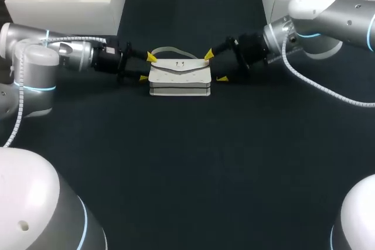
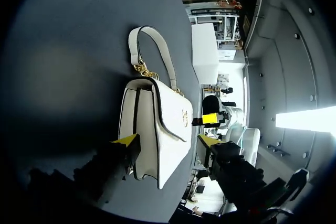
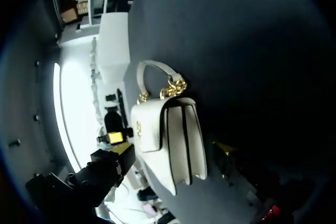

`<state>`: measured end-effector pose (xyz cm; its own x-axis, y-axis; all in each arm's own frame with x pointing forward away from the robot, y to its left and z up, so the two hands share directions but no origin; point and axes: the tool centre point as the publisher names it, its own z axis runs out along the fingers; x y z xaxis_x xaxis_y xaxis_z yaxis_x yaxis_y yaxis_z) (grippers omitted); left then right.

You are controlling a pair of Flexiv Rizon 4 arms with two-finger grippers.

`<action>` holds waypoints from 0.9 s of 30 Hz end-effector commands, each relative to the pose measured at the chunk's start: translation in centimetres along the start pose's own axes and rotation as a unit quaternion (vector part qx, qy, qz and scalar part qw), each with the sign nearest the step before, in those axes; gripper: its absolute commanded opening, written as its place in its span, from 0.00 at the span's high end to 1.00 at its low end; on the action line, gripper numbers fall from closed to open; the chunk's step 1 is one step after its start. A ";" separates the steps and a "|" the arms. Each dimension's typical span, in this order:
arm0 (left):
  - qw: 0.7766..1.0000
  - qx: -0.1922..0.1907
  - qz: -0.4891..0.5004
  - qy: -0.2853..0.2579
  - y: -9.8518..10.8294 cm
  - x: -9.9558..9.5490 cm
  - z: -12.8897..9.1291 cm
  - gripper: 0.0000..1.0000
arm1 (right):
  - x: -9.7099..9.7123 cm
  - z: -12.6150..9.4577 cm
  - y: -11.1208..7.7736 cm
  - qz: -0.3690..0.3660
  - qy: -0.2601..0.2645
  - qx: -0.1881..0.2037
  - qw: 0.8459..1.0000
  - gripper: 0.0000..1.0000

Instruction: Pick up the bag, open it, inspect its contents, close it, and place it on the opposite side

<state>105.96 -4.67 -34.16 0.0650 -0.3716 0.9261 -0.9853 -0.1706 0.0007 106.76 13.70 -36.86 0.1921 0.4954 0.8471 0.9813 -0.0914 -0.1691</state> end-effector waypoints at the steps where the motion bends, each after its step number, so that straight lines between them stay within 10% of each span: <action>1: 1.000 0.008 -0.003 -0.004 0.8 0.2 -0.4 0.41 | 0.0 -1.6 -1.2 0.002 -0.008 -0.028 1.000 0.00; 13: 1.000 -0.012 -0.010 -0.026 1.8 -0.9 -0.1 0.54 | -0.9 -3.7 -0.9 0.010 -0.032 -0.042 0.999 0.00; 17: 0.999 -0.016 -0.015 -0.029 1.6 -1.2 0.1 0.98 | -1.2 -4.1 -0.8 0.010 -0.044 -0.042 0.998 0.00; 27: 0.999 -0.028 -0.025 -0.030 1.3 -2.0 0.3 1.00 | -1.5 -5.4 -0.8 0.001 -0.063 -0.043 0.997 0.00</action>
<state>104.04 -4.55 -35.59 0.1222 -0.4232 0.8978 -0.9867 -0.1491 0.0640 105.89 8.58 -35.80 0.1967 0.5902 0.7829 0.9790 -0.1623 -0.1236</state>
